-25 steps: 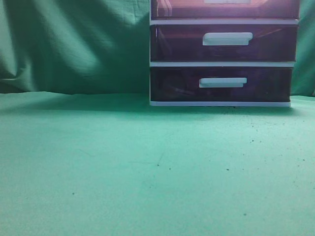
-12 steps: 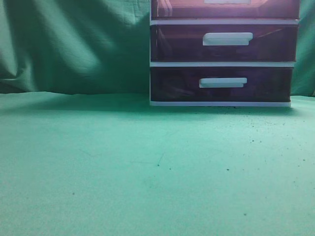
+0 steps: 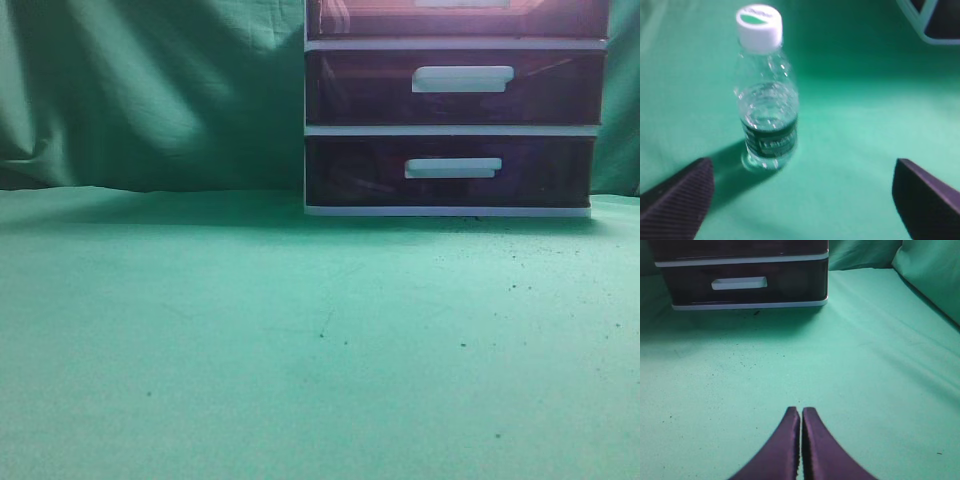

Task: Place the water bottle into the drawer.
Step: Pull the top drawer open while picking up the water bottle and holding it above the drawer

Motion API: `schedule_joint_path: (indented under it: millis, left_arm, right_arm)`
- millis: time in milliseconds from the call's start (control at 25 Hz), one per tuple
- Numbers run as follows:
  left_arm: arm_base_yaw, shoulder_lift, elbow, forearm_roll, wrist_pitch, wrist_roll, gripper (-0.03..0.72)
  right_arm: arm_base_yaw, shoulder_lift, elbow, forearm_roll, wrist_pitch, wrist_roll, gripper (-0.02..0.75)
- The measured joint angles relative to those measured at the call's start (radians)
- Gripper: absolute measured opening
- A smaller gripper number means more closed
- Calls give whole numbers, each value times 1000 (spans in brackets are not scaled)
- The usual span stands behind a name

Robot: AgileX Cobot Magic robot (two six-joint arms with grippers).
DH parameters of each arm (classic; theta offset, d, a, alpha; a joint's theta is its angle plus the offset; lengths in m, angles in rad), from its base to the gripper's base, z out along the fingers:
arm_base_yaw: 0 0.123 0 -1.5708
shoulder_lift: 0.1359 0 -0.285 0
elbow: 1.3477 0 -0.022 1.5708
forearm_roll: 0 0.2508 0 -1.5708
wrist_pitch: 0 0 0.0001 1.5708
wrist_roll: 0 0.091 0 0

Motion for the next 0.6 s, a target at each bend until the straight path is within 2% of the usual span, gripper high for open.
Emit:
schedule_joint_path:
  millis: [40, 160, 600]
  left_arm:
    - [0, 29, 0, 0, -42, 0, 656]
    - [0, 114, -7, 0, -148, 0, 645]
    - [0, 474, -170, -26, -306, 0, 645]
  right_arm:
    - [0, 0, 0, 0, 0, 0, 0]
    - [0, 0, 0, 0, 0, 0, 0]
    - [0, 0, 0, 0, 0, 0, 0]
